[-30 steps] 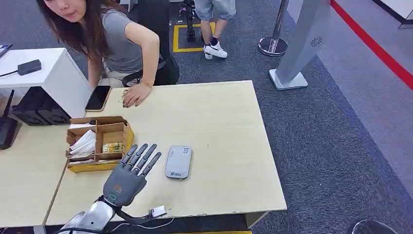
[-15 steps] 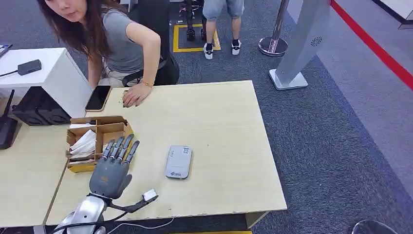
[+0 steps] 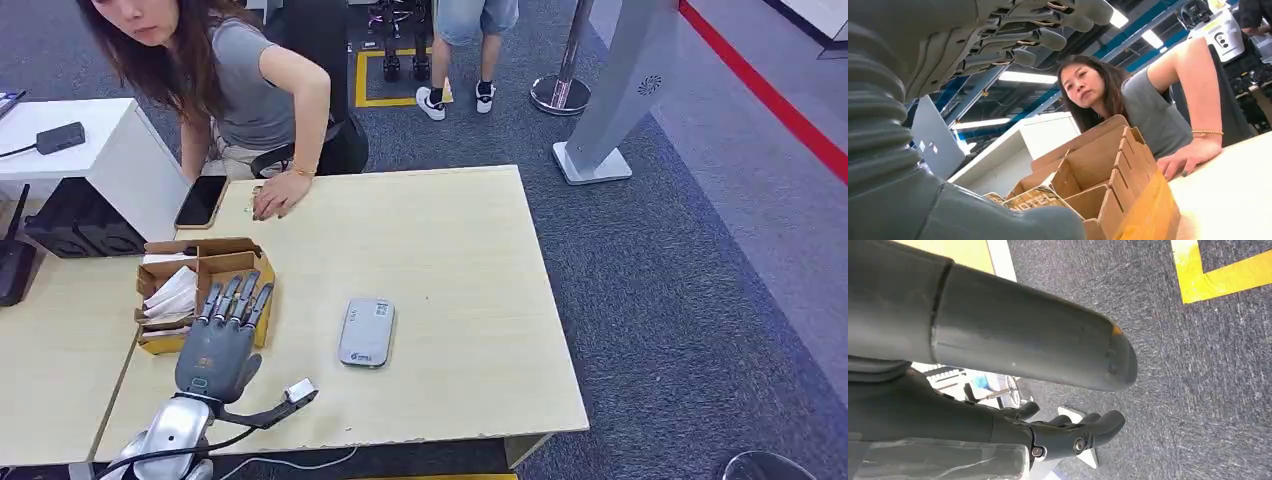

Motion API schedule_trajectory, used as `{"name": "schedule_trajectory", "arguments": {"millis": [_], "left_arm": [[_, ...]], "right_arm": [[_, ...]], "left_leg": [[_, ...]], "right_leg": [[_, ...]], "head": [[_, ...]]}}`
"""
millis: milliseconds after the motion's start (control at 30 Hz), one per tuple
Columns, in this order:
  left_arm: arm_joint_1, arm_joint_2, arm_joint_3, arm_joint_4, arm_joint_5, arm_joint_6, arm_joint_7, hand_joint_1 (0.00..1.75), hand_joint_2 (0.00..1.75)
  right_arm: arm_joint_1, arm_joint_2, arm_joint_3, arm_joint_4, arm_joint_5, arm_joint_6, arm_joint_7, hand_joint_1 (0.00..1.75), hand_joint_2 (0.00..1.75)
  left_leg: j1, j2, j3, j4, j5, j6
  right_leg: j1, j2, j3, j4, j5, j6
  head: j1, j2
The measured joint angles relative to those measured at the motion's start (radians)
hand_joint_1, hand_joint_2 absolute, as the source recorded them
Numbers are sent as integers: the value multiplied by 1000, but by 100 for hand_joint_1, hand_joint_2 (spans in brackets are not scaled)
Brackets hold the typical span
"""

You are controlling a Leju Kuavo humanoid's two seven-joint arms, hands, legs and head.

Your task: Pass the card to the sensor for recognition and then transmit it.

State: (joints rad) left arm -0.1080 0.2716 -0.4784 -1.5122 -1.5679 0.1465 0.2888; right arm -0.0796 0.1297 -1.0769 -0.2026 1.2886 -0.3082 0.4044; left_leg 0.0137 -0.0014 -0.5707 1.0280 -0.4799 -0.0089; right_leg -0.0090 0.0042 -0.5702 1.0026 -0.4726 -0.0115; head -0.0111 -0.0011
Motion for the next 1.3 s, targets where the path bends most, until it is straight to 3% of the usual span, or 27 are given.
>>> {"name": "schedule_trajectory", "arguments": {"millis": [1000,1300], "left_arm": [[0,0,5,5,0,-35,19,0,175],[8,26,5,5,0,-79,91,0,175]], "right_arm": [[0,0,-2,0,0,0,2,0,0],[0,1,-9,0,0,-3,5,0,0]], "left_leg": [[0,0,0,0,0,0],[0,0,0,0,0,0]], "right_leg": [[0,0,0,0,0,0],[0,0,0,0,0,0]], "head": [[0,0],[0,0]]}}
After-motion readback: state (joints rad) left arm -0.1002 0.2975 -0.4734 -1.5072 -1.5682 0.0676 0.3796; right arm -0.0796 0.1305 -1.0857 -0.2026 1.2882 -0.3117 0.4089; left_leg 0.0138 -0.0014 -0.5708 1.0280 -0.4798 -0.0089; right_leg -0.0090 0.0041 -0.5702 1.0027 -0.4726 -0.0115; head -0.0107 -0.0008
